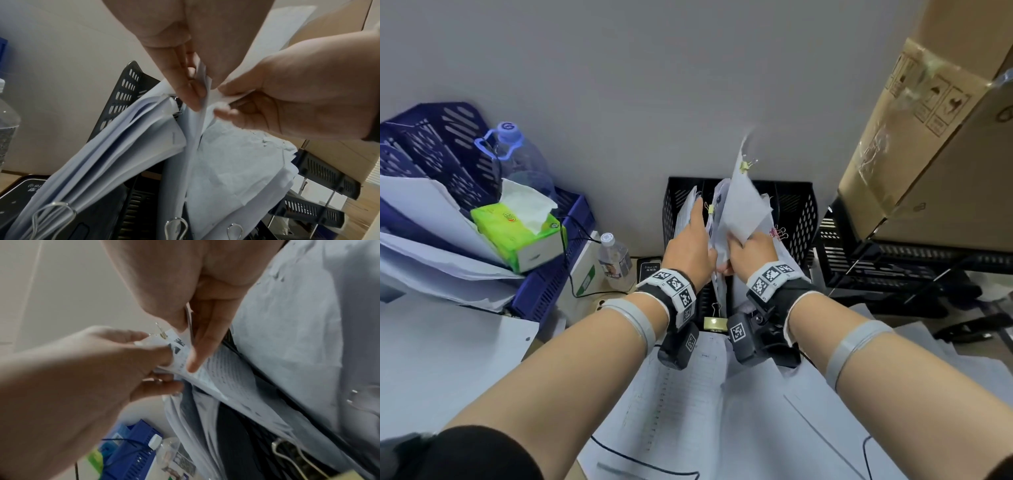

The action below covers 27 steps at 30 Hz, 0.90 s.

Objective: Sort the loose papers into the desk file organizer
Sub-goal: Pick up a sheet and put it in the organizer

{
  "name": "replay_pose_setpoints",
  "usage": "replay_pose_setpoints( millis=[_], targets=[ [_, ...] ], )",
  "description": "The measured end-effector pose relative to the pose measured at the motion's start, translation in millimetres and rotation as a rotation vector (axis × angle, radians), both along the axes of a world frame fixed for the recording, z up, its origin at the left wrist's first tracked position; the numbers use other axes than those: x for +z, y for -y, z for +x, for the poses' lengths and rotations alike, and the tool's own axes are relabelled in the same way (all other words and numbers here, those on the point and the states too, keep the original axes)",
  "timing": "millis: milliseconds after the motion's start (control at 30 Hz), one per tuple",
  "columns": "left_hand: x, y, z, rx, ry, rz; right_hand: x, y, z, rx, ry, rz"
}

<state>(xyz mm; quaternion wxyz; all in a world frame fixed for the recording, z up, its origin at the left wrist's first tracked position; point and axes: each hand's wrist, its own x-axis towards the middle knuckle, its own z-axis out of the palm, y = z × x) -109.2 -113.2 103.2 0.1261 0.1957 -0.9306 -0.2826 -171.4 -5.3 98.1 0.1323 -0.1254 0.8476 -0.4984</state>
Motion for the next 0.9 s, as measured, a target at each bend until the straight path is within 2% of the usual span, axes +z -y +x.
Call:
replay_pose_setpoints(
  millis=[133, 200, 333, 433, 633, 700, 800, 900],
  targets=[
    [-4.1, 0.5, -3.6, -0.020, 0.012, -0.034, -13.4, -6.2, 12.5, 0.093, 0.102, 0.180],
    [-6.3, -1.8, -2.5, -0.045, 0.021, -0.025, -17.6, -9.6, 13.8, 0.067, 0.103, 0.186],
    [-12.9, -4.4, -0.1, -0.083, -0.003, 0.009, -20.6, -17.1, 10.3, -0.011, -0.013, 0.187],
    [-19.2, -6.0, 3.4, -0.097, -0.008, 0.038, -30.6, -22.2, 14.9, 0.034, 0.101, 0.217],
    [-31.4, -6.1, 38.6, -0.138, -0.176, 0.283, -44.7, -43.2, 48.6, 0.042, 0.062, 0.260],
    [-40.7, -2.5, 55.8, -0.060, -0.258, 0.294, -61.0, -48.5, 62.9, 0.020, 0.105, 0.259],
    [-64.1, 11.3, 82.0, 0.145, -0.342, 0.324, -92.8, -57.7, 85.8, 0.034, 0.313, 0.244],
    [-96.3, 24.9, 111.5, 0.324, -0.246, 0.391, -125.3, -66.9, 109.9, 0.003, 0.393, 0.297]
  ],
)
